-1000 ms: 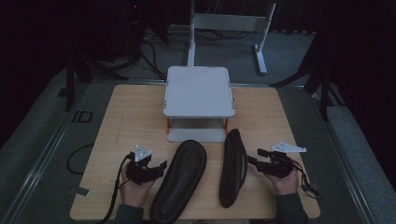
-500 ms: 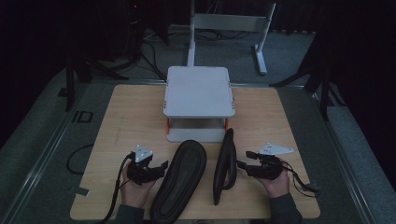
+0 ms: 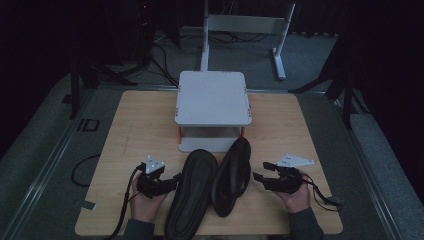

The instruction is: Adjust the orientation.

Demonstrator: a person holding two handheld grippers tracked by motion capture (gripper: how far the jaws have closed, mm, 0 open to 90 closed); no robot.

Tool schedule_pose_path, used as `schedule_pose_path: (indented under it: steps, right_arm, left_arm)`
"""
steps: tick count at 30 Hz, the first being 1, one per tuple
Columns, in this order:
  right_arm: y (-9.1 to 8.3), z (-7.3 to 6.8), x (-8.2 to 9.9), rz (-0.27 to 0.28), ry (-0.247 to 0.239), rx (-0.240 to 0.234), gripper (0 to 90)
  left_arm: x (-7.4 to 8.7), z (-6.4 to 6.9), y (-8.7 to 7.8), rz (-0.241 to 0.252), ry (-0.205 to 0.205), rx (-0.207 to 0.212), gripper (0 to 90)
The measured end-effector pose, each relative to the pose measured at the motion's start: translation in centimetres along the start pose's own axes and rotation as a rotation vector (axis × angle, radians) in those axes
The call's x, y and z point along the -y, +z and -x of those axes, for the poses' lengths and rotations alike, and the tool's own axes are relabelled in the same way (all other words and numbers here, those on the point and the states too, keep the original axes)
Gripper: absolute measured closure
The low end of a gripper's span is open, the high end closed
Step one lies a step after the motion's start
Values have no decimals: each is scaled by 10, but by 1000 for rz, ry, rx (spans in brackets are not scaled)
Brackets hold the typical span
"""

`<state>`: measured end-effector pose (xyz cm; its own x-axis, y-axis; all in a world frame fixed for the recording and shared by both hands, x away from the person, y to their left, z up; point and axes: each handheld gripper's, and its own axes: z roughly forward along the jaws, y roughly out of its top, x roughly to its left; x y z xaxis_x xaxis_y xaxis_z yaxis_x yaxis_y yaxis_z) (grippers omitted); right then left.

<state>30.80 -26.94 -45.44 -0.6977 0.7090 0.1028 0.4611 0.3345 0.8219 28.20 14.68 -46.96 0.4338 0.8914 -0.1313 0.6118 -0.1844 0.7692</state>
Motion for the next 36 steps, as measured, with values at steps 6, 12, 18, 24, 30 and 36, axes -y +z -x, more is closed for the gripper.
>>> schedule_pose_path:
  steps: [6,12,18,24,30,36]
  right_arm:
    - [1,-1,1,-12,-11,6,368]
    - [-1,2,1,-7,-6,13,368]
    - [-1,2,2,-10,-9,17,368]
    - [-2,3,2,-10,-9,21,367]
    - [-1,3,2,-16,-11,19,368]
    - [2,0,2,-27,-17,10,367]
  left_arm:
    - [3,-5,-5,3,-13,-16,320]
    - [9,-12,-6,-10,-37,-32,320]
    - [12,-11,0,-29,-22,-28,320]
    - [14,-11,6,-55,-22,-29,320]
    - [16,-8,11,-79,-18,-4,320]
    - [10,5,-2,-2,-40,92,339]
